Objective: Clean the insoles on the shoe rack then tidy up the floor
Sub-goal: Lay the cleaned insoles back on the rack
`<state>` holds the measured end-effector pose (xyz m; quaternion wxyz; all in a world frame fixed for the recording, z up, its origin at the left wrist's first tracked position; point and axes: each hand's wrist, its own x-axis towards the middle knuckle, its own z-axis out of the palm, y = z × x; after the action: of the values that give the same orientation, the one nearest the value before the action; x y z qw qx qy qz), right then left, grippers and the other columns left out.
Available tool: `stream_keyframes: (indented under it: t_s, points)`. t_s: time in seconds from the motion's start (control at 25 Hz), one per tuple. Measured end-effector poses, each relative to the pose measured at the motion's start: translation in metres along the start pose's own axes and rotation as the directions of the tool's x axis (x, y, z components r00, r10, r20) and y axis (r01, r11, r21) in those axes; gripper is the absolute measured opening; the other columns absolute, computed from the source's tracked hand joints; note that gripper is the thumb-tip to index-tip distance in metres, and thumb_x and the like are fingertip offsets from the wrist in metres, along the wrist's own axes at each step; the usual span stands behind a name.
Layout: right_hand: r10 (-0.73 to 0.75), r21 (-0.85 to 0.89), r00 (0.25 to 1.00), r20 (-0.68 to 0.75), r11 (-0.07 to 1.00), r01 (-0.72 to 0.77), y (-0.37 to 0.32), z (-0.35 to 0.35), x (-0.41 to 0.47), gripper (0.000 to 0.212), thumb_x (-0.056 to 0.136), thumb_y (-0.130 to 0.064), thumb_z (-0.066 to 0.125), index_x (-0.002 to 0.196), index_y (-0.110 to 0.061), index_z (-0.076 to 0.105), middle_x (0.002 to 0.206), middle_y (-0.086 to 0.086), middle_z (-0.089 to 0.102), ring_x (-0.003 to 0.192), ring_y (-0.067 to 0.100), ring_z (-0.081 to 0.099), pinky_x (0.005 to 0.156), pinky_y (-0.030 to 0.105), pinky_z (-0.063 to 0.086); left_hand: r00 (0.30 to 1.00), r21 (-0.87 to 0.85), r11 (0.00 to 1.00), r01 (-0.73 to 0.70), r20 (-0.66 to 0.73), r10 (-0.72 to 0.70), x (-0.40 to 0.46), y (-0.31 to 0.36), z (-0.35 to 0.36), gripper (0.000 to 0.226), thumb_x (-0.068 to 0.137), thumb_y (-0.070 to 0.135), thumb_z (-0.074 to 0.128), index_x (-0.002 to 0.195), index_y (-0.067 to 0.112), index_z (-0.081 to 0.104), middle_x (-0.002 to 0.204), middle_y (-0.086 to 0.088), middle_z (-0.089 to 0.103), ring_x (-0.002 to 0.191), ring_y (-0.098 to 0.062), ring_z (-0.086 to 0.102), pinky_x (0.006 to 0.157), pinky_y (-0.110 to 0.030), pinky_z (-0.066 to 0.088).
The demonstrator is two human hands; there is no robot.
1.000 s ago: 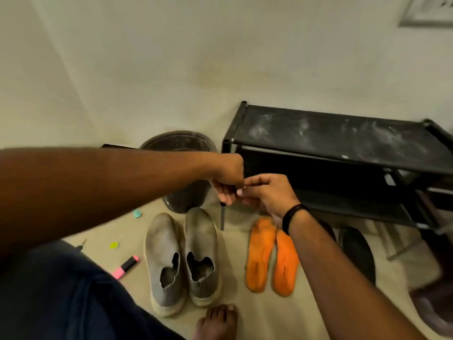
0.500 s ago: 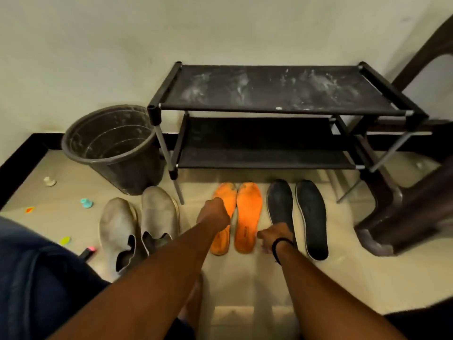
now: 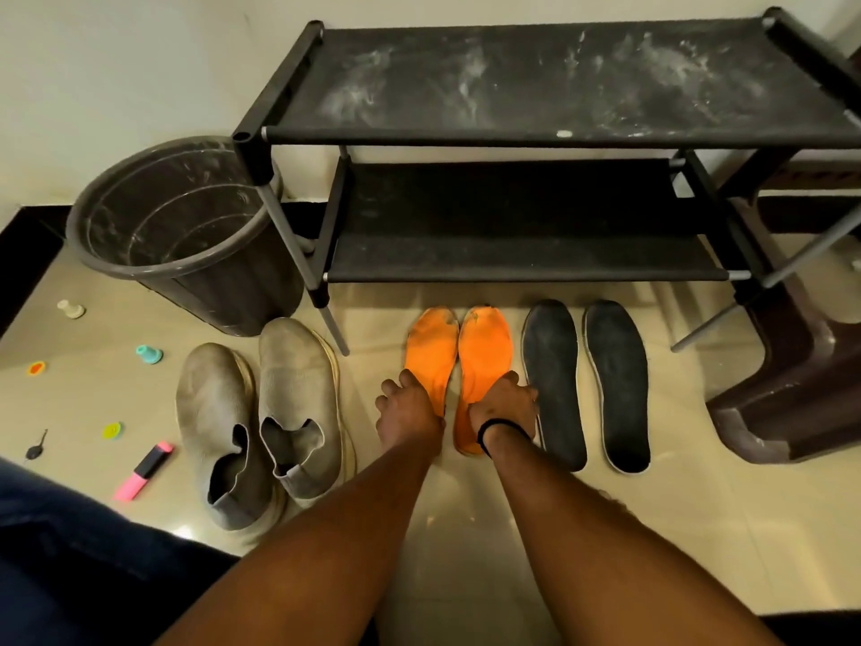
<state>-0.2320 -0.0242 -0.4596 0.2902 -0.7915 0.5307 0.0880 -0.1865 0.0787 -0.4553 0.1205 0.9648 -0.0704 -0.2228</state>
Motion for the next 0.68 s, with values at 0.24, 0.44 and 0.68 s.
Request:
stream_keyframes:
  t_s: [0.24, 0.44, 0.68]
  points:
    - [0.018, 0.169, 1.000, 0.017, 0.985, -0.021, -0.003, -0.002, 0.004, 0.032, 0.092, -0.023, 0.058, 0.120, -0.008, 0.053, 0.117, 0.015, 0.063, 0.106, 0.034, 0.062, 0.089, 0.042, 0.053, 1.000, -0.278, 0.960, 0.022, -0.011, -0.026, 0.009, 0.009, -0.015, 0.048, 0.084, 0.021, 0.070, 0.123, 0.010, 0.045, 0.117, -0.016, 0.065, 0.107, -0.038, 0.065, 0.086, -0.045, 0.054]
    - [0.030, 0.684, 0.934, 0.356, 0.672, -0.283, -0.009, -0.054, -0.003, 0.033, 0.072, 0.013, 0.069, 0.102, 0.001, 0.061, 0.097, 0.022, 0.067, 0.082, 0.034, 0.067, 0.053, 0.039, 0.059, 0.999, -0.262, 0.965, -0.030, -0.048, 0.018, -0.004, 0.016, -0.069, 0.027, 0.086, 0.027, 0.067, 0.108, 0.013, 0.065, 0.113, -0.012, 0.068, 0.102, -0.032, 0.067, 0.083, -0.036, 0.057]
    - [-0.160, 0.626, 0.938, 0.308, 0.776, -0.074, -0.052, -0.155, -0.046, 0.005, 0.079, 0.005, 0.062, 0.083, 0.003, 0.064, 0.076, 0.020, 0.070, 0.067, 0.028, 0.072, 0.053, 0.031, 0.055, 0.977, -0.051, 0.981, -0.187, 0.090, 0.191, -0.053, 0.058, -0.195, 0.013, 0.076, 0.006, 0.078, 0.079, 0.008, 0.065, 0.066, -0.009, 0.070, 0.058, -0.021, 0.072, 0.063, -0.037, 0.064]
